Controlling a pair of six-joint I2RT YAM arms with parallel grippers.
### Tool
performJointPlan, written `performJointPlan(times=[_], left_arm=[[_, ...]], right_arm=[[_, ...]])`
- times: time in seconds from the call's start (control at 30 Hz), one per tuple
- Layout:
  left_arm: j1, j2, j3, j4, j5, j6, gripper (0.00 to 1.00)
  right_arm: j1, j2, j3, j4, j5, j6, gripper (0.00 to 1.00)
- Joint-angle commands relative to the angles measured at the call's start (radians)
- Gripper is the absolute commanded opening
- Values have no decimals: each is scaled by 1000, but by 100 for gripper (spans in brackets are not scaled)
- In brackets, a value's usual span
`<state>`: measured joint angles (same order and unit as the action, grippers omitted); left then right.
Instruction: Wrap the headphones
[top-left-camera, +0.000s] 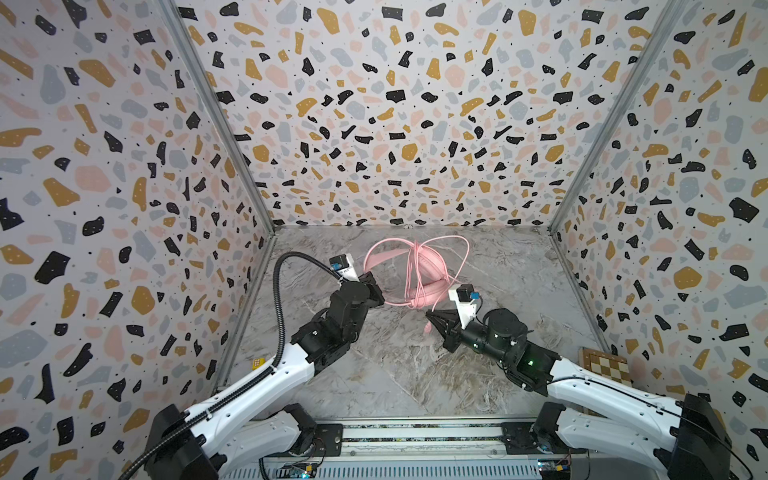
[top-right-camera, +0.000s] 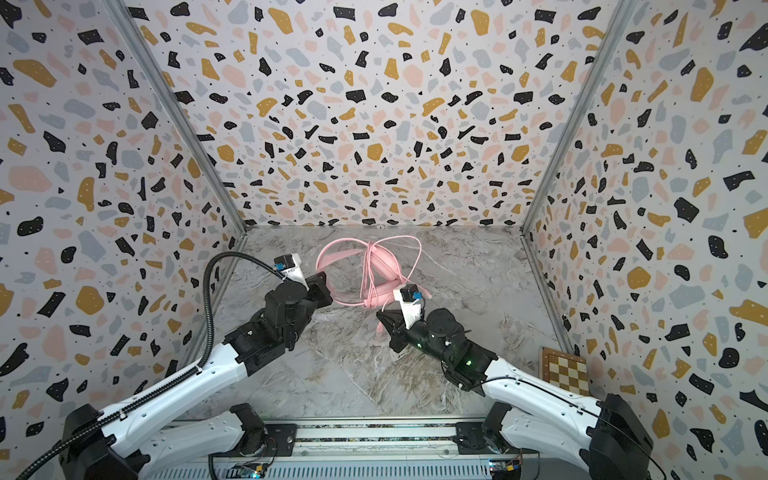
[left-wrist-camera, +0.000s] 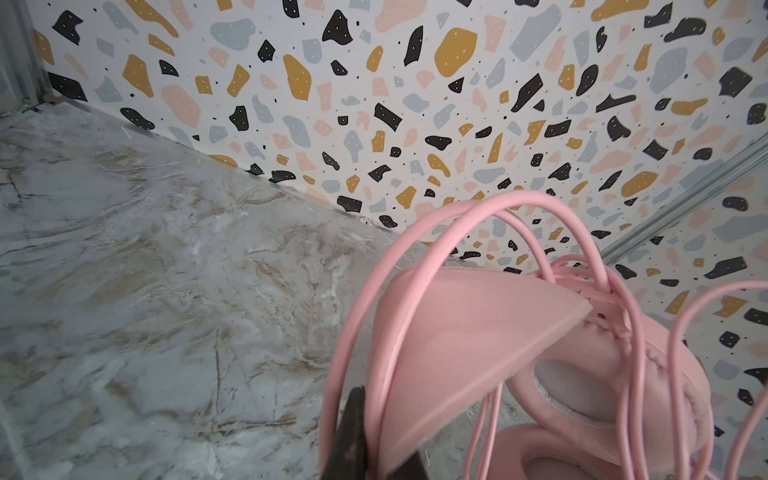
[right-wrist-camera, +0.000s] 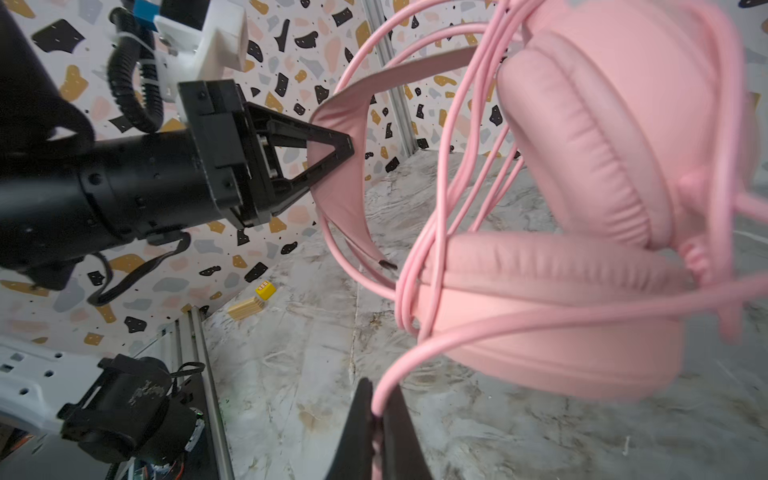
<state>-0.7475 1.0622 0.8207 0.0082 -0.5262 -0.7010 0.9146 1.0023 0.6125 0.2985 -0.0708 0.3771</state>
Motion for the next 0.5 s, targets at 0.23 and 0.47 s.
performJointPlan(times=[0.23, 0.47], left_arm=[[-45, 19, 94, 83, 4, 73, 0], [-45, -24, 82, 43, 153, 194, 0]], right_arm=[[-16, 62, 241, -417, 55, -158, 0], [-225, -5, 353, -552, -58, -240, 0]])
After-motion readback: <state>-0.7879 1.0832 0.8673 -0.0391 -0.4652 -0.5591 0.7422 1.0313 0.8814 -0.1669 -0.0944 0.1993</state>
